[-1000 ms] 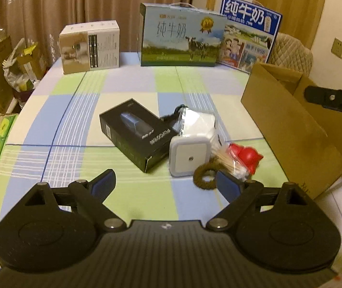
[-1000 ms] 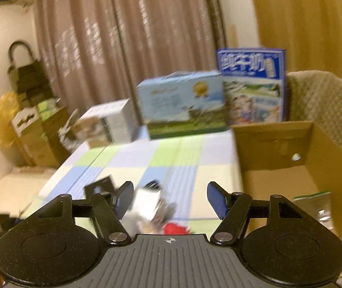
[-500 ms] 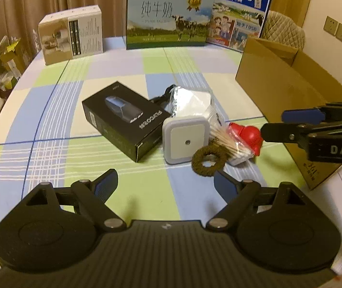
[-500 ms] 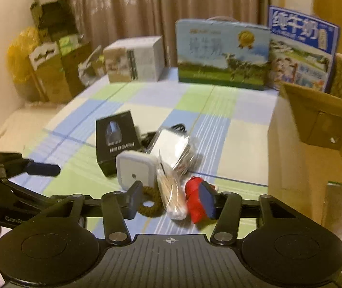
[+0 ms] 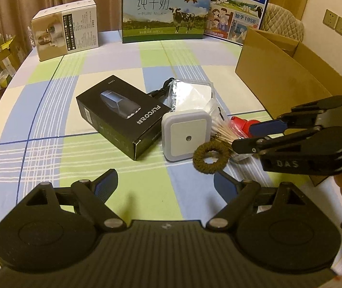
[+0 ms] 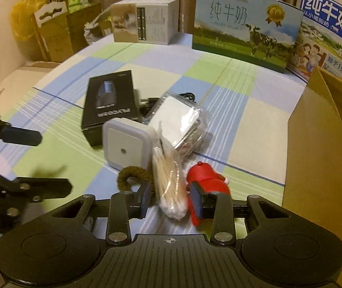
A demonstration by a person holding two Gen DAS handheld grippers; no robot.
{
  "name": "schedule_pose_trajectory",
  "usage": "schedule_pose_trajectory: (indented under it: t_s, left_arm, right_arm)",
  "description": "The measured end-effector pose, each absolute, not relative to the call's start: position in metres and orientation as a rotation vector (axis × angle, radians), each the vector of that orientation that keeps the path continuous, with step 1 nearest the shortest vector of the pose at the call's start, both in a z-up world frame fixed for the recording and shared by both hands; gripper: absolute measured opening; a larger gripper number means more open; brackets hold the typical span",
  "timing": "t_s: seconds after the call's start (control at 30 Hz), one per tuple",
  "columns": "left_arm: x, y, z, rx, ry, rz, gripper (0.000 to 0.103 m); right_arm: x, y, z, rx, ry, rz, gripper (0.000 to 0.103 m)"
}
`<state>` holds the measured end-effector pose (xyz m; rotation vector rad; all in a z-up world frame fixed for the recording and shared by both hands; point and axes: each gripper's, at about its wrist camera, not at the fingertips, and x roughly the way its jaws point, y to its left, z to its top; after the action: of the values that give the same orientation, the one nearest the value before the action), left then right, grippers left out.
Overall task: Organize objects
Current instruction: 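Grasp the cotton swab bag with the right tool, then grasp the brown hair tie with the left tool while the right tool holds the swabs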
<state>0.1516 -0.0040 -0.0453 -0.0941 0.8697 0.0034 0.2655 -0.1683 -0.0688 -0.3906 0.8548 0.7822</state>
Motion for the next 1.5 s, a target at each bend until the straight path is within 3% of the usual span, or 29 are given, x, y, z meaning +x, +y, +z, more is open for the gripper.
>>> schedule_pose_trajectory:
  t_s: [0.3,0.53,0.83,1.07,1.5]
  left_arm:
    - [0.153,0.003,-0.052,-0.107,0.897,0.004,0.084]
    - [0.15,0.002,-0.055,-0.092,0.92,-0.03,0.084]
    - [0.152,-0.01,-0.066,-0.095,0.95,-0.12,0.084]
    - [0.147,-0.023,-0.075,-0.011,0.977,-0.145,0.076]
    - [0.148,-0.031,-0.088,0.04,1.02,-0.158,0.041]
  right_arm:
    - [0.278,-0.161,-0.08,-0.356,0.948,0.794,0.014]
    - [0.276,-0.174,-0.077,-0.118,1.173,0.912,0.012]
    - [0.261,-0.192,-0.068,-0.232,1.092,0.816,0.012]
    - [0.263,-0.196,-0.069,-0.235,1.088,0.813,0.012]
    - [0.266,-0.195,-0.06,-0.213,1.061,0.803,0.012]
